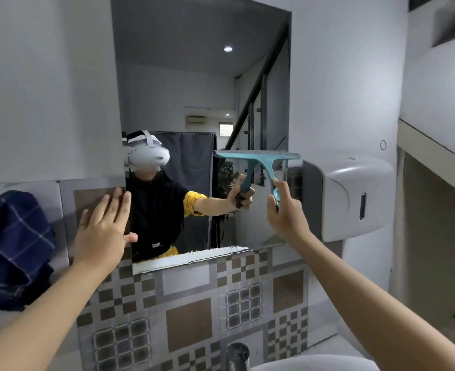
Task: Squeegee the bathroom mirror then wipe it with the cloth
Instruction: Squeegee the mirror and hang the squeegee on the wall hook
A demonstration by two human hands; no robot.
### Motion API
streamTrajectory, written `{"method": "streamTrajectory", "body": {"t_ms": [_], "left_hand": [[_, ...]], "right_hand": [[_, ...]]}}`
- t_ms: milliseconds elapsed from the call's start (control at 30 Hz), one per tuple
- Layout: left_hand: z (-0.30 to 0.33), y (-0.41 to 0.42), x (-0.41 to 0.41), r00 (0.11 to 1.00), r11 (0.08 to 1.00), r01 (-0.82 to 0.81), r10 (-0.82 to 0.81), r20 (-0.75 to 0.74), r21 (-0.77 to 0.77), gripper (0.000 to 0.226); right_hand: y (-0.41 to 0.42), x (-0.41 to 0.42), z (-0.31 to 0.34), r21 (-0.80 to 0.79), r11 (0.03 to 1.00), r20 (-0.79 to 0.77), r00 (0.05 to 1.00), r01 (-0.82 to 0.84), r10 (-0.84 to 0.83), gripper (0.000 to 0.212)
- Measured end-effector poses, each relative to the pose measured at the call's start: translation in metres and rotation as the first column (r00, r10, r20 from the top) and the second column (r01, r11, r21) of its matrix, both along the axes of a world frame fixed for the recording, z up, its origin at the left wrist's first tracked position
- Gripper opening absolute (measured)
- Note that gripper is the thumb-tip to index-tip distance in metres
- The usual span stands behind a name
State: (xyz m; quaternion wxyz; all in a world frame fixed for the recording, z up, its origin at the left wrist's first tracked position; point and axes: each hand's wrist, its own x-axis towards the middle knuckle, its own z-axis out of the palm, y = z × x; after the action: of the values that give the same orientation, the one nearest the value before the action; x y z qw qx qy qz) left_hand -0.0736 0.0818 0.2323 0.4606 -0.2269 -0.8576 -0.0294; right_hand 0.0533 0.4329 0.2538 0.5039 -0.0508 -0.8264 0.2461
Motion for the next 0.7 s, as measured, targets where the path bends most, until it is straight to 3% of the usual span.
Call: {"method": "streamTrajectory", "body": {"t_ms": [233,467,700], "left_hand": [[0.000,0.001,0.000,1.000,1.000,0.006,-0.006,-0.017,-0.003,0.100],[-0.002,-0.006,0.002,0.997,0.997,0.064,-0.065,-0.036,-0.032,0.089],[-0.015,-0.018,0.000,0.994,0.991,0.109,-0.109,0.000,-0.079,0.098]], "right_hand": [[-0.037,-0.005,-0.022,-0.249,0.967,-0.026,0.998,-0.054,0.049,0.033],[-0.107,-0.012,-0.010,-0.575,0.808,-0.105,0.991,-0.133,0.088,0.030],[-0.184,-0.022,-0.014,-0.673,0.713,-0.144,0.981,-0.195,0.133,0.026]]}}
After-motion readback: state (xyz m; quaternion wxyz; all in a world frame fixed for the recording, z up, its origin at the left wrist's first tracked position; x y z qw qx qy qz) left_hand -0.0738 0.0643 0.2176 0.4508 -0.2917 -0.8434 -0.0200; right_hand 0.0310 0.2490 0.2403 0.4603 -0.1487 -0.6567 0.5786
